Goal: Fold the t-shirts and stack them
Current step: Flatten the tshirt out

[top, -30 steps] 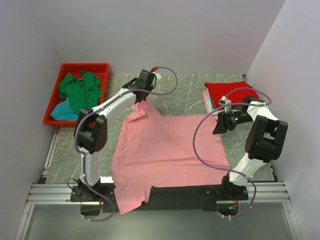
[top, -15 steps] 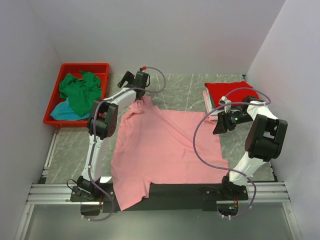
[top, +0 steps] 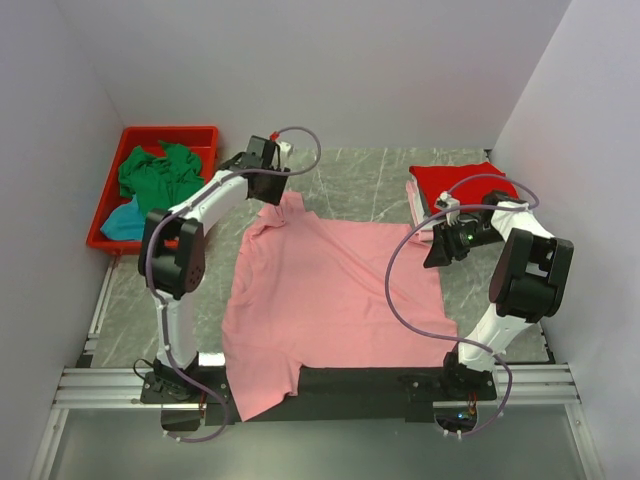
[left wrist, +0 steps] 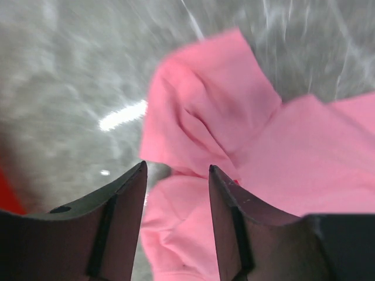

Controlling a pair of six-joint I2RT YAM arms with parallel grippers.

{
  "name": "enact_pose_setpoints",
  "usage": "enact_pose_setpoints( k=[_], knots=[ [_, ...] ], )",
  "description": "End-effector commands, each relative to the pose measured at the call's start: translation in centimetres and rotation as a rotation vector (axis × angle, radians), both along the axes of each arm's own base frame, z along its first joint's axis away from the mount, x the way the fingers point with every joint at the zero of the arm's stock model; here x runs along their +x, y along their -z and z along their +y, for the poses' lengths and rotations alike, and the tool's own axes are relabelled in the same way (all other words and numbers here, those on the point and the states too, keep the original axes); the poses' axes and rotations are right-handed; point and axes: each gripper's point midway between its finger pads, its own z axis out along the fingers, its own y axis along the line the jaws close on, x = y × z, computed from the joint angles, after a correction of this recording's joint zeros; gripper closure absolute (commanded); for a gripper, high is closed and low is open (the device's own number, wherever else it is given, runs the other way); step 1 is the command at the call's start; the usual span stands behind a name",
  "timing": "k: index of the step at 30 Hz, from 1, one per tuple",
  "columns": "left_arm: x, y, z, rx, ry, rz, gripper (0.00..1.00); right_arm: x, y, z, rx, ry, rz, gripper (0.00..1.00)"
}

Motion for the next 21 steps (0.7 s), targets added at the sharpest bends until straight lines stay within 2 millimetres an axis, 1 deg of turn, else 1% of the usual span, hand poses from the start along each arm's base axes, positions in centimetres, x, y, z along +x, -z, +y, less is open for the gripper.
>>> enact_pose_setpoints(
  k=[1, 5, 8, 9, 11, 12, 13, 14, 15, 16, 17, 18, 19, 20, 21],
  knots=[
    [-2.7, 4.2, -1.6, -0.068, 0.07, 0.204, 0.49, 0.3, -0.6, 0.6, 0.024, -0.004, -0.036, 0.4],
    [-3.0, 6.1, -1.7, -0.072, 0.058, 0.244, 0.51, 0.0, -0.3, 0.7, 0.025, -0.007, -0.027, 0.4],
    [-3.1, 6.5, -1.7, -0.076, 0.046, 0.255, 0.55, -0.1, -0.4, 0.7, 0.024, -0.01, -0.026, 0.4],
    [-3.2, 6.7, -1.5, -0.073, 0.037, 0.259, 0.63, 0.0, -0.4, 0.7, 0.024, -0.01, -0.027, 0.4],
    [-3.2, 6.8, -1.1, -0.066, 0.014, 0.262, 0.74, 0.0, -0.6, 0.7, 0.028, -0.011, -0.028, 0.4],
    [-3.3, 6.6, -0.9, -0.068, -0.006, 0.263, 0.93, 0.1, -0.7, 0.8, 0.029, -0.011, -0.03, 0.4],
    [-3.2, 6.6, -0.3, -0.066, -0.03, 0.261, 0.99, 0.0, -0.7, 0.7, 0.03, -0.011, -0.027, 0.4],
    [-3.1, 5.8, 0.1, -0.079, -0.048, 0.242, 0.99, 0.0, -0.8, 0.8, 0.034, -0.01, -0.031, 0.4],
    [-3.0, 5.4, 0.3, -0.103, -0.076, 0.232, 0.99, 0.0, -0.8, 0.9, 0.036, -0.012, -0.03, 0.4],
    [-3.0, 5.4, 1.1, -0.133, -0.103, 0.23, 0.99, 0.0, -0.8, 0.8, 0.035, -0.013, -0.032, 0.4],
    [-2.7, 3.9, 1.4, -0.166, -0.125, 0.197, 0.99, 0.0, -0.9, 0.8, 0.036, -0.014, -0.034, 0.4],
    [-2.3, 3.4, 2.9, -0.213, -0.192, 0.189, 0.99, -0.1, -0.9, 0.9, 0.033, -0.016, -0.034, 0.4],
    [-2.7, 3.3, 3.3, -0.26, -0.207, 0.2, 0.99, -0.2, -0.8, 0.9, 0.033, -0.02, -0.035, 0.4],
    [-1.9, 1.4, 3.7, -0.32, -0.219, 0.145, 0.99, -0.2, -0.8, 0.9, 0.03, -0.018, -0.037, 0.4],
    [-1.8, 1.2, 5.6, -0.392, -0.282, 0.153, 0.89, -0.2, -0.7, 0.9, 0.027, -0.021, -0.037, 0.4]
  ],
)
